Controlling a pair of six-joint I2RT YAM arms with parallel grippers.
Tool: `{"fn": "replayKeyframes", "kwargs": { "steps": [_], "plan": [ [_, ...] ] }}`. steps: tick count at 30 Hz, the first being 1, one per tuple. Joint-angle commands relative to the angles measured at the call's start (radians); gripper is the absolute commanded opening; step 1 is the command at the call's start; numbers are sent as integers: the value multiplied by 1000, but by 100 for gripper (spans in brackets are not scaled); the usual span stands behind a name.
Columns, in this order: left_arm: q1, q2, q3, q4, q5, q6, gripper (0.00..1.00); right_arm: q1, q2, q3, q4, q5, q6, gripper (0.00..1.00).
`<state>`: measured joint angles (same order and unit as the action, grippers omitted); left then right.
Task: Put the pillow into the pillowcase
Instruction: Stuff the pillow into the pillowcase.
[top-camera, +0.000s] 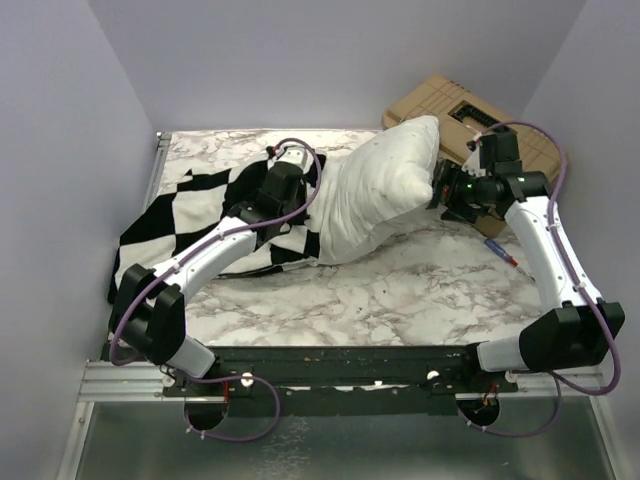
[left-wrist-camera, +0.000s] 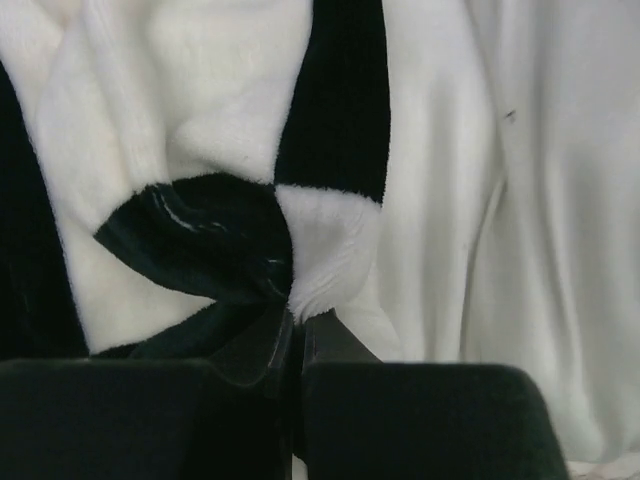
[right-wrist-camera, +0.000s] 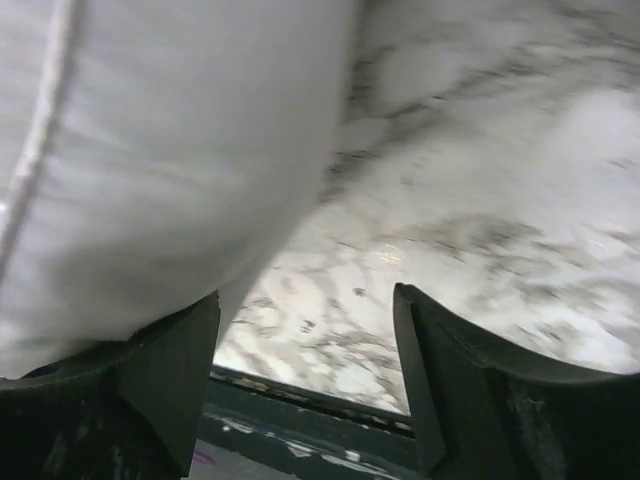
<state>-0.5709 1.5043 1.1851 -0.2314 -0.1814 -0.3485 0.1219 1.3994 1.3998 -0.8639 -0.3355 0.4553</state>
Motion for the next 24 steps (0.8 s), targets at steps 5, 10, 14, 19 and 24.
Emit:
{"fn": "replayKeyframes", "kwargs": {
  "steps": [5, 10, 14, 19, 24],
  "plan": [
    [-12, -150, -91, 109, -98, 86, 0, -197, -97, 104, -177, 38, -70, 90],
    [-12, -182, -71, 137, -12, 122, 0, -243, -71, 170, -75, -141, 31, 96],
    [-12, -200, -41, 139, 20, 130, 0, -240, -11, 72, 77, -333, 121, 99],
    [-12, -211, 12, 123, 112, 75, 29, -184, 88, 1, 72, -172, 55, 99],
    [-12, -193, 154, -5, 105, -51, 75, -179, 53, 71, -19, 85, -36, 100]
  ]
}}
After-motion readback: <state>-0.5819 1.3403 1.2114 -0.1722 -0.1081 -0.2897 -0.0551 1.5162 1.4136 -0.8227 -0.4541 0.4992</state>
